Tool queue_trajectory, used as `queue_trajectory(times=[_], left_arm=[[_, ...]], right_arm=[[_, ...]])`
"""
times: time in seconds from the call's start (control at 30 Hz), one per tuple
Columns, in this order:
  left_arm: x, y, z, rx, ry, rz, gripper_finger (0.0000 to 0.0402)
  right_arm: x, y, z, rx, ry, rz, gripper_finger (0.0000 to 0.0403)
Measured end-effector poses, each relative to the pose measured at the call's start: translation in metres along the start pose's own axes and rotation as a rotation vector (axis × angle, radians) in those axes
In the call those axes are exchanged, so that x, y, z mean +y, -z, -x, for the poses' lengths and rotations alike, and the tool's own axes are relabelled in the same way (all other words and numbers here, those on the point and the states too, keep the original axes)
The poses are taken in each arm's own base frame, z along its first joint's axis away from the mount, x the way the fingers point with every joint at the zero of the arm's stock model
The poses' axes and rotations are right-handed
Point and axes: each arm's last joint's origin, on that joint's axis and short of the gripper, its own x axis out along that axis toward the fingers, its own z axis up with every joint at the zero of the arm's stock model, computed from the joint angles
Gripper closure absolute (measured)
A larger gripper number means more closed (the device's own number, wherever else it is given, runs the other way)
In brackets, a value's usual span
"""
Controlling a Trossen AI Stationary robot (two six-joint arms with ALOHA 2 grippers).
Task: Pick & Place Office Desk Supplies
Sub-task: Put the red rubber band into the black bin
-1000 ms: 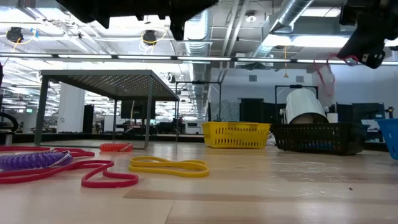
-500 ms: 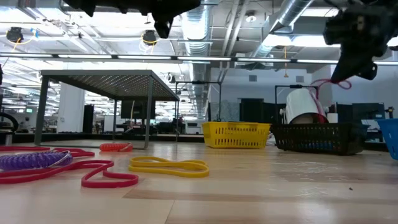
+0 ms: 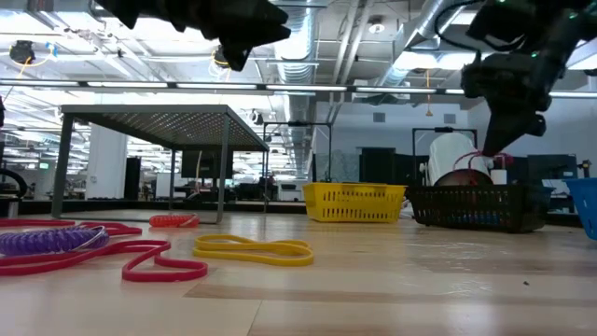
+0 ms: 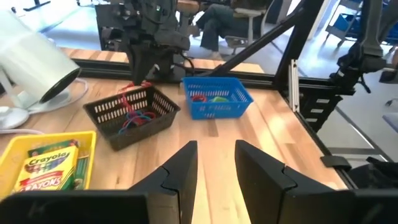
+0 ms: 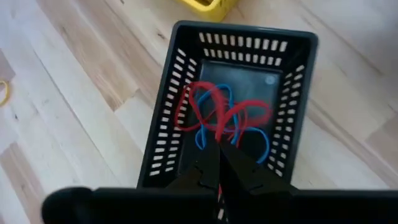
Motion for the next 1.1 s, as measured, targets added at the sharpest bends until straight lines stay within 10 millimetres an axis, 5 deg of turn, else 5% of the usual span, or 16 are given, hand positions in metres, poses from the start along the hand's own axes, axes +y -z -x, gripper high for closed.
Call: queue_trajectory(times=[0.67, 1.1], left_arm=[[0.006, 0.005, 0.0, 0.056, -0.024, 0.018, 0.0298], [-0.006, 0.009, 0.0, 0.101, 0.14, 0.043, 0.0298]], right_arm=[[0.002, -0.008, -0.021, 0.072, 0.003, 0.052, 0.0397], [0.003, -0.008, -0.021, 0.086, -0.024, 0.036, 0.0239]])
